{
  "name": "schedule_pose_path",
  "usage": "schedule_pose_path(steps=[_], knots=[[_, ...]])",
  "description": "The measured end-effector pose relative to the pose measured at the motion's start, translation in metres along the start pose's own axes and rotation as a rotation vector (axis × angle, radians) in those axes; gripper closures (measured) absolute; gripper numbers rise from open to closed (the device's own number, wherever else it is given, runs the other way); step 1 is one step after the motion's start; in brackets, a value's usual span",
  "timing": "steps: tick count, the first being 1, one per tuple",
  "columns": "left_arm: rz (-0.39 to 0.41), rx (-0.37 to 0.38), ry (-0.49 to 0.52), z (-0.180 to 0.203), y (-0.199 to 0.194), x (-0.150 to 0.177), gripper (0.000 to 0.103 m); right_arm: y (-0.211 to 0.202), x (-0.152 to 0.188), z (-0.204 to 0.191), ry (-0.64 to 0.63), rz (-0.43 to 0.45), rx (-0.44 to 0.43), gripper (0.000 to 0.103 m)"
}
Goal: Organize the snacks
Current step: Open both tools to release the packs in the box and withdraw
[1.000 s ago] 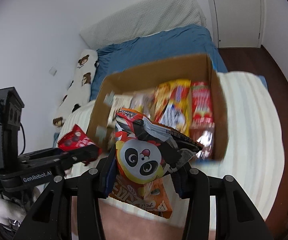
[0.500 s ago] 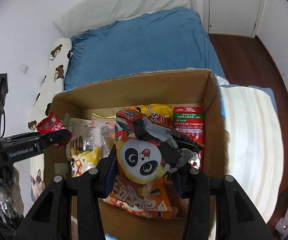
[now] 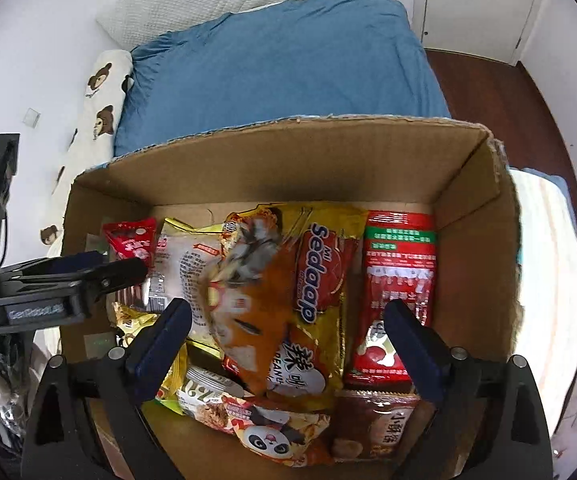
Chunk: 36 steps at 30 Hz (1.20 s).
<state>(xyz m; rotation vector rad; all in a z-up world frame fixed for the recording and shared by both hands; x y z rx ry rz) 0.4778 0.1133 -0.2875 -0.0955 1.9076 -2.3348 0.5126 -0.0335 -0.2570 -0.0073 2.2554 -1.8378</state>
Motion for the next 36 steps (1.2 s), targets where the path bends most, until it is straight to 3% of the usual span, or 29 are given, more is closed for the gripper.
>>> schedule_pose_path(steps=[8, 19, 28, 36], knots=[[0.065, 0.003, 0.017, 0.011, -0.024, 0.017, 0.009, -0.023, 0.018, -0.004, -0.012, 0.039, 0.047, 0.003], [0.209, -0.151, 0.038, 0.011, -0.05, 0.071, 0.009, -0.04, 0.064, -0.001, 0.006, 0.083, 0.129, 0.002], [0.207, -0.145, 0.023, 0.014, -0.048, 0.094, 0.009, -0.042, 0.081, -0.001, 0.029, 0.084, 0.13, 0.002], [0.267, -0.126, 0.02, 0.022, -0.072, 0.115, 0.009, -0.069, 0.092, -0.003, 0.039, 0.144, 0.115, 0.001]])
Point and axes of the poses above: each gripper's, at about its wrist camera, not at the fingertips, and y roughly the way its jaws point, z to its right, x to its underside, the point moved 4 cm from there along y, roughly the way its jaws point
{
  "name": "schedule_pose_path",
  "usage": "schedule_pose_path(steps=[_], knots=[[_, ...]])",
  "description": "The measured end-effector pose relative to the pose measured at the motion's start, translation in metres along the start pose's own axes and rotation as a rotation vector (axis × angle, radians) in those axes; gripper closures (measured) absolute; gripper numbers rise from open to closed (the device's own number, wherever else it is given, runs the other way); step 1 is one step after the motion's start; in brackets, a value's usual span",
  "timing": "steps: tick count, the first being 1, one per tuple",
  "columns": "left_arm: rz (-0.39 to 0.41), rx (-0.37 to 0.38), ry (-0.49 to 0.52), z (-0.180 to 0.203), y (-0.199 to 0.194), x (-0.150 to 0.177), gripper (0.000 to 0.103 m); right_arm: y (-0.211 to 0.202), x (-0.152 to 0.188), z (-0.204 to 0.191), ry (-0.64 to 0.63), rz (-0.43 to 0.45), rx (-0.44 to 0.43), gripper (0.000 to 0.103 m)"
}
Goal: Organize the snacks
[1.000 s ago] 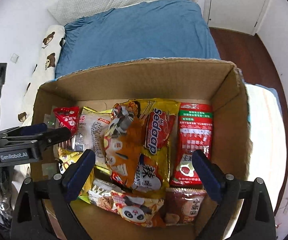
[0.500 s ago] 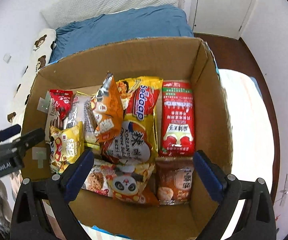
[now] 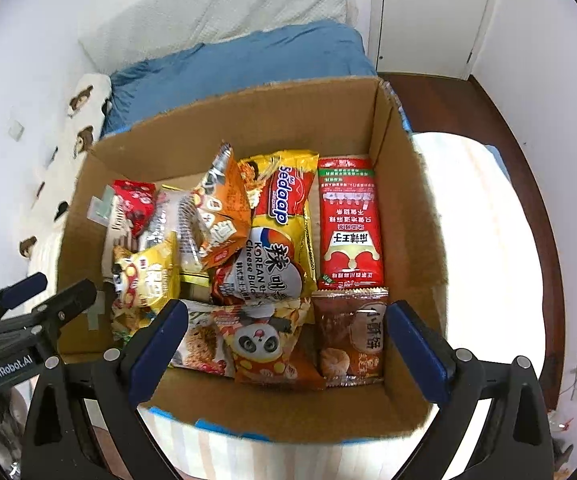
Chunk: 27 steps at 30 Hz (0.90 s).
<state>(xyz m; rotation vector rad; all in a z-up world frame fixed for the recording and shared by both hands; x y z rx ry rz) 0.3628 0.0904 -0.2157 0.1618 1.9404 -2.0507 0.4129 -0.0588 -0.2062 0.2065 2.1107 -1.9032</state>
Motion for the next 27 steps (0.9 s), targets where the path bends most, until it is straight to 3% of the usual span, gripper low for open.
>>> schedule_pose_path(steps=[10, 18, 27], knots=[[0.153, -0.003, 0.015, 0.013, -0.073, 0.043, 0.009, -0.08, 0.049, 0.003, -0.026, 0.169, 0.011, 0.001], [0.25, 0.012, 0.025, 0.023, -0.138, 0.097, 0.009, -0.154, 0.104, 0.002, -0.043, 0.284, -0.007, 0.001], [0.344, -0.015, 0.017, 0.02, -0.199, 0.151, 0.009, -0.221, 0.166, 0.0, -0.058, 0.367, -0.028, 0.0]])
Point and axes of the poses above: each gripper's, at about its wrist camera, not at the fingertips, and y roughly the way its jaws point, z to its right, x to its underside, the point moved 4 cm from there along y, roughly the way its jaws point
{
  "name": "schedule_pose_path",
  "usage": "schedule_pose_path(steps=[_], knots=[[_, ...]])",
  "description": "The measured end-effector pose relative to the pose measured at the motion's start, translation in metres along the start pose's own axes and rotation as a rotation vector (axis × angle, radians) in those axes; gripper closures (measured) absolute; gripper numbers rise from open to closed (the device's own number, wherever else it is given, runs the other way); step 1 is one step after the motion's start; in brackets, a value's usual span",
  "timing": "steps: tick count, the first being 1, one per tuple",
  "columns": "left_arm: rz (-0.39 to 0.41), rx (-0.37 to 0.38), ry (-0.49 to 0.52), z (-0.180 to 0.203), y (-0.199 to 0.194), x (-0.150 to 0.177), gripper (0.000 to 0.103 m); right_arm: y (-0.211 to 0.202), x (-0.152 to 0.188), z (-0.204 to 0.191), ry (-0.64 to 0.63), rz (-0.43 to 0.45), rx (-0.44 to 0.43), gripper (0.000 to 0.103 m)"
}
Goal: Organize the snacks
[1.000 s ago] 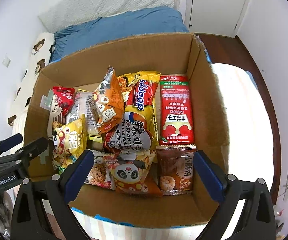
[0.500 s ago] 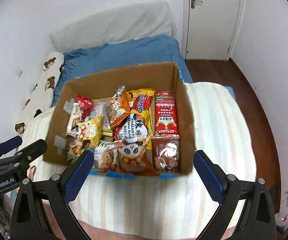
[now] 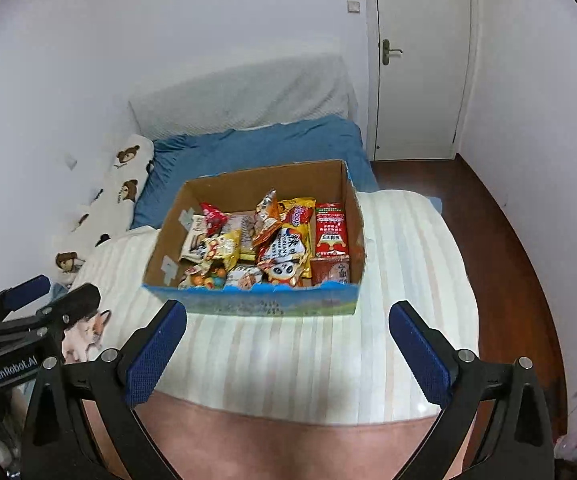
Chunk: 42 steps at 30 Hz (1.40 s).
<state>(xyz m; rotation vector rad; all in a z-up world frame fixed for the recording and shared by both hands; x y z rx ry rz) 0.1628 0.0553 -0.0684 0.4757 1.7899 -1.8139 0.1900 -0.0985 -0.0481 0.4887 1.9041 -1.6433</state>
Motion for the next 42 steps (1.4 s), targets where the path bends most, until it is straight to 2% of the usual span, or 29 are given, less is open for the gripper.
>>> schedule_pose_path(steps=[11, 18, 20, 21, 22, 25, 35, 42], knots=[[0.069, -0.018, 0.026, 0.006, -0.063, 0.037, 0.009, -0.081, 0.035, -0.007, -0.005, 0.068, -0.017, 0.0], [0.073, -0.014, 0.026, 0.006, -0.072, 0.045, 0.009, -0.105, 0.044, -0.009, -0.013, 0.093, -0.012, 0.0], [0.07, -0.02, 0.028, 0.006, -0.072, 0.046, 0.008, -0.106, 0.044, -0.008, -0.015, 0.099, -0.004, 0.0], [0.072, -0.025, 0.027, 0.006, -0.072, 0.046, 0.002, -0.105, 0.044, -0.007, -0.015, 0.101, 0.001, 0.0], [0.077, -0.03, 0.028, 0.005, -0.072, 0.046, 0.002, -0.104, 0.043, -0.007, -0.018, 0.103, 0.006, 0.0], [0.102, -0.045, 0.027, 0.004, -0.071, 0.041, 0.001, -0.096, 0.04, -0.004, -0.016, 0.104, 0.015, 0.0], [0.089, -0.07, 0.012, -0.001, -0.033, 0.014, 0.001, -0.06, 0.017, 0.007, 0.005, 0.102, 0.06, 0.0], [0.012, -0.07, 0.009, 0.001, 0.012, -0.001, 0.001, -0.022, -0.005, 0.016, 0.012, 0.074, 0.1, 0.0]])
Point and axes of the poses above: each gripper's, at about its wrist camera, not at the fingertips, and y roughly the way its jaws point, z to its right, x to its underside, the point moved 4 cm from there along y, roughly the way its jaws point
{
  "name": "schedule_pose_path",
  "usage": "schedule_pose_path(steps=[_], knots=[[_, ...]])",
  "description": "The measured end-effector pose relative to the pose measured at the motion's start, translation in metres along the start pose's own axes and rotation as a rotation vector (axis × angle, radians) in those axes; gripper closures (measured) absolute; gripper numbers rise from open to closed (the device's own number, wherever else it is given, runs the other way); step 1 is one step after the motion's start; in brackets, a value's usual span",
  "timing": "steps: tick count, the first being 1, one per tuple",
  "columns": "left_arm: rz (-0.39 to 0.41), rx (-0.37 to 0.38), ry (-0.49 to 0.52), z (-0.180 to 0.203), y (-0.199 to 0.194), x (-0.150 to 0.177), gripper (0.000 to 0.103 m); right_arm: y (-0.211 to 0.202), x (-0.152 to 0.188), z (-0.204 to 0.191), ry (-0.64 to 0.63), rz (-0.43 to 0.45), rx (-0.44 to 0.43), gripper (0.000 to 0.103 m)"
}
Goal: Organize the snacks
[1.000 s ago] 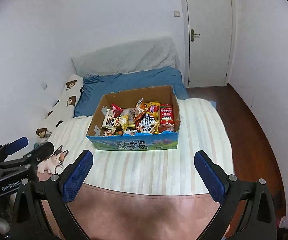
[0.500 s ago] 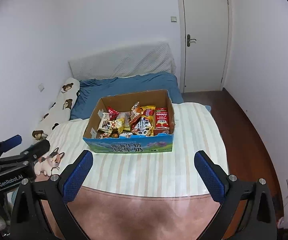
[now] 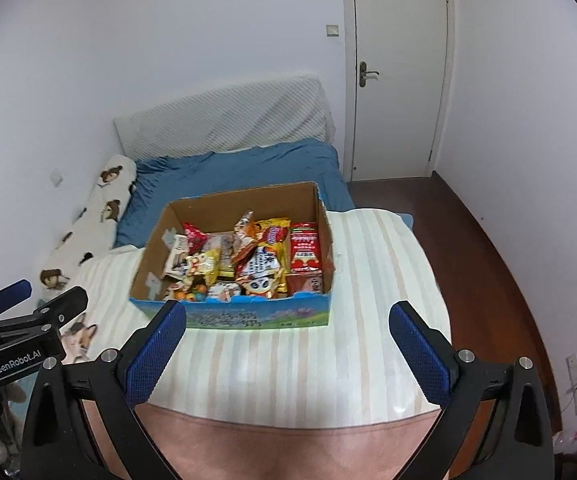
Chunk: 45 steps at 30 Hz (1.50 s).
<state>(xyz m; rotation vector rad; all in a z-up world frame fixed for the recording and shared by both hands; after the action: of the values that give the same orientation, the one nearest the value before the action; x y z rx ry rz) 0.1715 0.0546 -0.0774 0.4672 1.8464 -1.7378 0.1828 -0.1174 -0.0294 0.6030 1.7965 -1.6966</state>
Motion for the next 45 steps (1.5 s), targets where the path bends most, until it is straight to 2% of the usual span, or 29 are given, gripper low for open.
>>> schedule_pose_path(steps=[11, 21, 33, 45], knots=[[-0.131, 0.0, 0.018, 0.012, 0.057, -0.021, 0.001, 0.059, -0.022, 0.003, -0.005, -0.099, 0.008, 0.0], [-0.185, 0.002, 0.016, 0.016, 0.08, -0.03, 0.001, 0.099, -0.022, 0.002, -0.006, -0.198, 0.001, 0.0], [-0.202, -0.002, 0.022, 0.018, 0.088, -0.031, 0.001, 0.104, -0.021, 0.005, 0.008, -0.237, 0.001, 0.0], [-0.199, 0.003, 0.028, 0.02, 0.085, -0.033, 0.001, 0.099, -0.019, 0.007, 0.023, -0.235, 0.002, 0.0]])
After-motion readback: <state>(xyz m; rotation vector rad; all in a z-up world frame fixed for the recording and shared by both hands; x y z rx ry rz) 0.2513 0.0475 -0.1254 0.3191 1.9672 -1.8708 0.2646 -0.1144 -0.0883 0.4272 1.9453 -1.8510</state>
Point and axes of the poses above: each gripper's, at about its wrist camera, not at the fingertips, and y roughly the way its jaws point, z to its right, x to its underside, the point moved 4 cm from there along y, roughly the way its jaws point
